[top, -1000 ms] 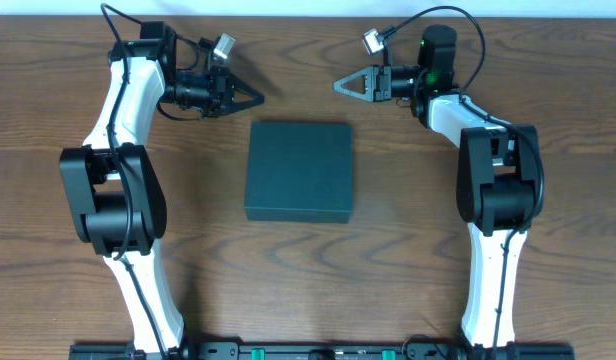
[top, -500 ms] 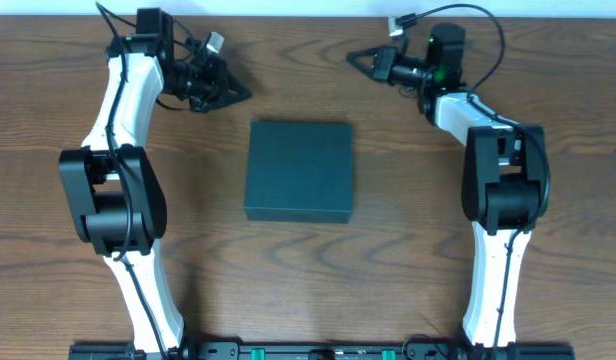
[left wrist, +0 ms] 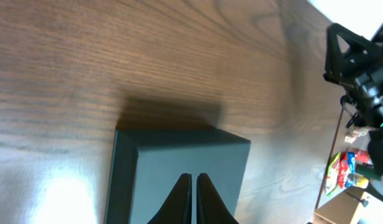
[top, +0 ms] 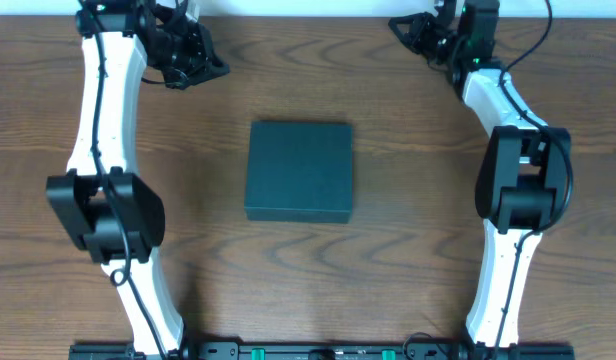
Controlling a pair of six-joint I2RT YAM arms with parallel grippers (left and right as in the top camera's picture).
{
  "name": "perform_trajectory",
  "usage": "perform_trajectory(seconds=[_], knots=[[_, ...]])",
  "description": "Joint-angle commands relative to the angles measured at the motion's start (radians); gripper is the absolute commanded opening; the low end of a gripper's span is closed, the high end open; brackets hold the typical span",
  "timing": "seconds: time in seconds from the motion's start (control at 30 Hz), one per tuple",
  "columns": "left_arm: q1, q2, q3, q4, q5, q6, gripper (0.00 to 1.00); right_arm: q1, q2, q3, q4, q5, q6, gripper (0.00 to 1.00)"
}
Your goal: Pack container
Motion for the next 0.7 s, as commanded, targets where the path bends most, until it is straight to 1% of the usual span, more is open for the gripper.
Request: perform_trajectory(seconds=[0.0,0.13,0.27,0.37,0.57,0.67], knots=[[-0.009,-0.105,0.03,-0.022,-0.04,0.042,0.06,0.003,-0.068,0.078,-0.1,0.006,-0.132,0.01],[-0.037,-0.225,0.03,-0.078,-0.164,0.047,0.06,0.003,-0.16,0.106,-0.262,0.007,-0.203,0.02],[-0.084,-0.335,0.029,-0.14,-0.224,0.081,0.06,0.009,-0.281,0.106,-0.419,0.011,-0.268,0.02],[-0.122,-0.404,0.029,-0.182,-0.225,0.103,0.06,0.021,-0.376,0.106,-0.566,0.011,-0.324,0.02],[-0.205,-0.508,0.029,-0.275,-0.226,0.123,0.06,0.055,-0.555,0.106,-0.879,0.014,-0.5,0.01],[-0.268,-0.573,0.028,-0.325,-0.226,0.126,0.06,0.079,-0.657,0.106,-1.049,0.111,-0.547,0.02]])
